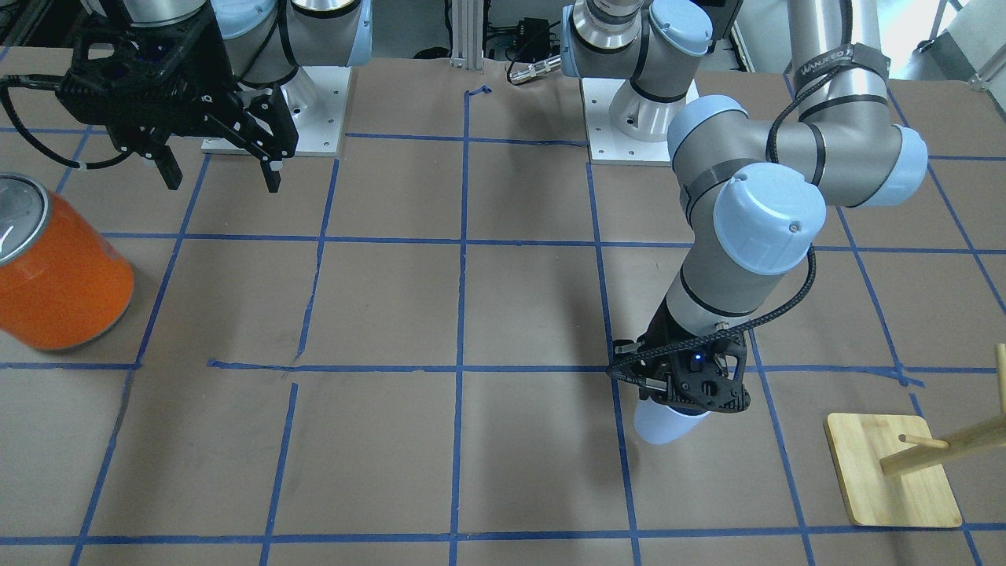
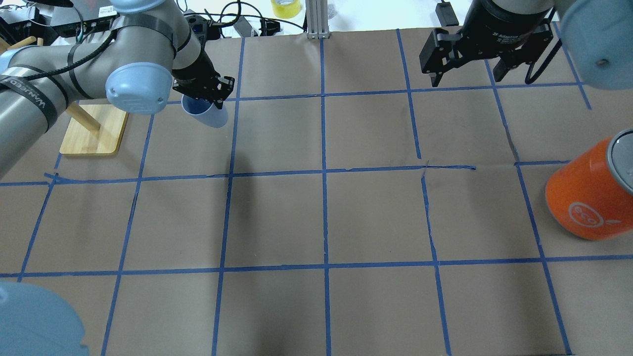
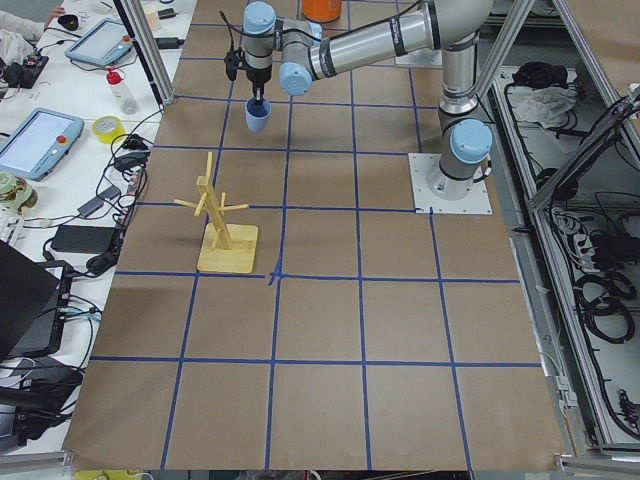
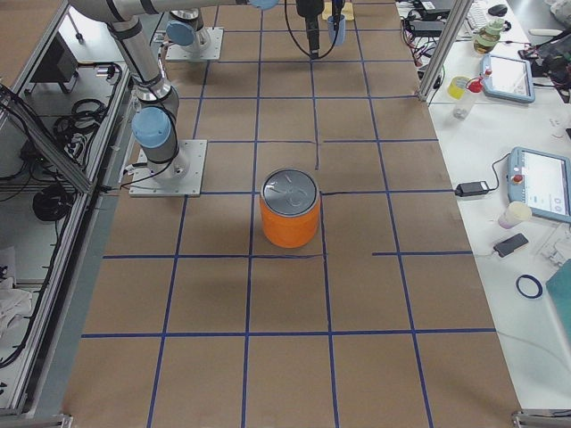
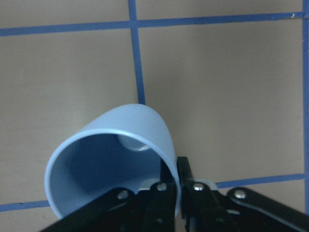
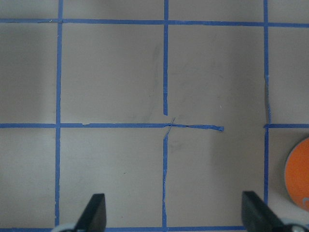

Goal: Flip cup
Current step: 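Lift the cup with the left gripper and turn it upright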

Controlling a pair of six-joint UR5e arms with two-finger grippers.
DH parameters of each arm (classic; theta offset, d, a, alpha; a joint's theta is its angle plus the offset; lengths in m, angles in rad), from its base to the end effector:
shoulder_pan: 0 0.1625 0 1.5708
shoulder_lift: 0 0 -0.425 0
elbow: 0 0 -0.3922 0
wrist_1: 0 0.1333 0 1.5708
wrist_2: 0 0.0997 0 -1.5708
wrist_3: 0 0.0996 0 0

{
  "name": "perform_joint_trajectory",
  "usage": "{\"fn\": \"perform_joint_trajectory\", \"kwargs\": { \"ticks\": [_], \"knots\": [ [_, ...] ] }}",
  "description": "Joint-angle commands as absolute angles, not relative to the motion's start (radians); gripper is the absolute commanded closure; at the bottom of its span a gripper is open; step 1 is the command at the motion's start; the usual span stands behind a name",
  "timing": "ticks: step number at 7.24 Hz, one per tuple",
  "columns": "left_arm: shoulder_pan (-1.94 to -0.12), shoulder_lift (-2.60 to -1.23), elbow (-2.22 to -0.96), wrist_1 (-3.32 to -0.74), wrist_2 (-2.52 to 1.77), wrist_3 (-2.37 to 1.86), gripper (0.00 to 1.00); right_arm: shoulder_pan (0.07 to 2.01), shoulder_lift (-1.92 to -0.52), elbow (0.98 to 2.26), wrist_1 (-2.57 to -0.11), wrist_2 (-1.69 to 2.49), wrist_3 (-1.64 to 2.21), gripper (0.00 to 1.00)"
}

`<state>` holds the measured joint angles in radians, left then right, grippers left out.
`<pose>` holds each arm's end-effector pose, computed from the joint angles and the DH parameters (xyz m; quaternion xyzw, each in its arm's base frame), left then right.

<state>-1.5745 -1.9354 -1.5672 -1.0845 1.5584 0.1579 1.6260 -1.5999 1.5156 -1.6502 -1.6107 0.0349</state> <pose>-0.1369 -0.6293 0.3347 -0.0809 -0.9947 0.0629 0.0013 0.1563 -0.4851 0.5384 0.0085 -0.9964 0.0826 0.0162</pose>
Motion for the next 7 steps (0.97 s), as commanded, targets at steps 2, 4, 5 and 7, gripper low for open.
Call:
{"fn": "perform_joint_trajectory", "kwargs": {
  "ticks": [2,4,5,7],
  "knots": [
    [-1.499,-1.994,-1.522,-1.080,1.586,0.460,0.98,1.626,-1.600,1.516,-1.649,-1.611,0.034,0.00],
    [-1.482,-2.054,-1.511,-1.072,1.585,0.549,0.97,1.626,-1.601,1.516,-1.649,-1.611,0.034,0.00],
    [-1.480,-2.080,-1.490,-1.056,1.586,0.652,0.94,1.626,-1.601,1.516,-1.649,-1.611,0.032,0.00],
    [-1.480,-2.089,-1.503,-1.055,1.644,0.663,0.94,1.626,-1.601,1.516,-1.649,-1.611,0.032,0.00]
  ]
}}
